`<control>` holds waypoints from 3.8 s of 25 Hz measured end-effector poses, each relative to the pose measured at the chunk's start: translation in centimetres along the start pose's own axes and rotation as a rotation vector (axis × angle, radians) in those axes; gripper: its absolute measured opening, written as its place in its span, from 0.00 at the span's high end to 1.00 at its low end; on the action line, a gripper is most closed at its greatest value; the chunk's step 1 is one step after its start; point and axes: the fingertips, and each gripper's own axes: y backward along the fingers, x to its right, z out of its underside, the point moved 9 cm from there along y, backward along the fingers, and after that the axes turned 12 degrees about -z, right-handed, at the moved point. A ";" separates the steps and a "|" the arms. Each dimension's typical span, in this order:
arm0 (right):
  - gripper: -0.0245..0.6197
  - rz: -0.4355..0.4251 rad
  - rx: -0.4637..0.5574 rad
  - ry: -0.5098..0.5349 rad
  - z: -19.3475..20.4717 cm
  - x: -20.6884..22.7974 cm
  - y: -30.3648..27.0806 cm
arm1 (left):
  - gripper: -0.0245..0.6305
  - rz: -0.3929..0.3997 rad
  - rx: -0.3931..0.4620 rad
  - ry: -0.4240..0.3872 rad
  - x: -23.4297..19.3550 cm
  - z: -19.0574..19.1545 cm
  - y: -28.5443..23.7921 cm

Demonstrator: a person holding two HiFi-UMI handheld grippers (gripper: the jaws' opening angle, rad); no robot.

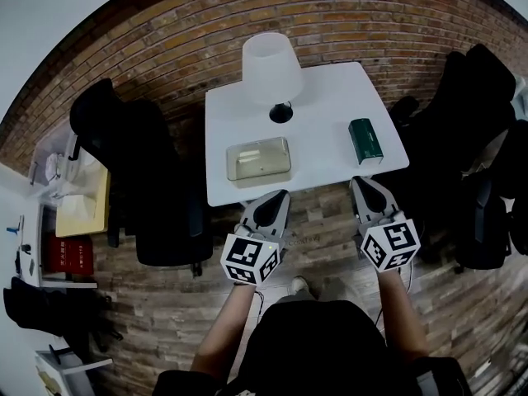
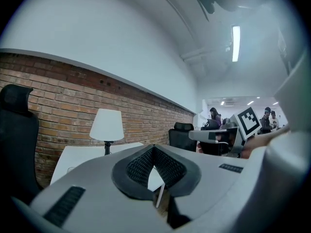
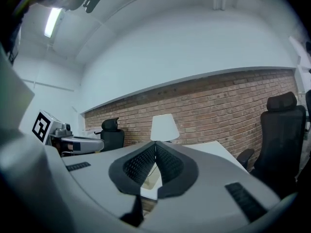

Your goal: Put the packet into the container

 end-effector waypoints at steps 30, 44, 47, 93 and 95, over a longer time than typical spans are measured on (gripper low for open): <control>0.95 0.015 -0.030 -0.012 -4.3 23.4 -16.2 | 0.96 -0.025 -0.018 -0.029 -4.6 -5.0 -26.1; 0.95 0.024 -0.121 -0.067 -2.2 28.3 -17.0 | 0.96 -0.059 -0.045 -0.006 -3.9 -4.5 -29.5; 0.95 0.030 -0.133 -0.088 -1.8 28.6 -16.8 | 0.96 -0.034 -0.049 -0.008 -3.8 -4.5 -30.3; 0.18 0.325 -0.798 -0.196 13.9 27.4 -15.8 | 0.96 0.186 -0.093 0.036 -5.9 -2.3 -28.8; 0.23 0.347 -0.812 -0.196 13.5 27.5 -15.7 | 0.96 0.183 -0.094 0.037 -5.9 -2.3 -28.6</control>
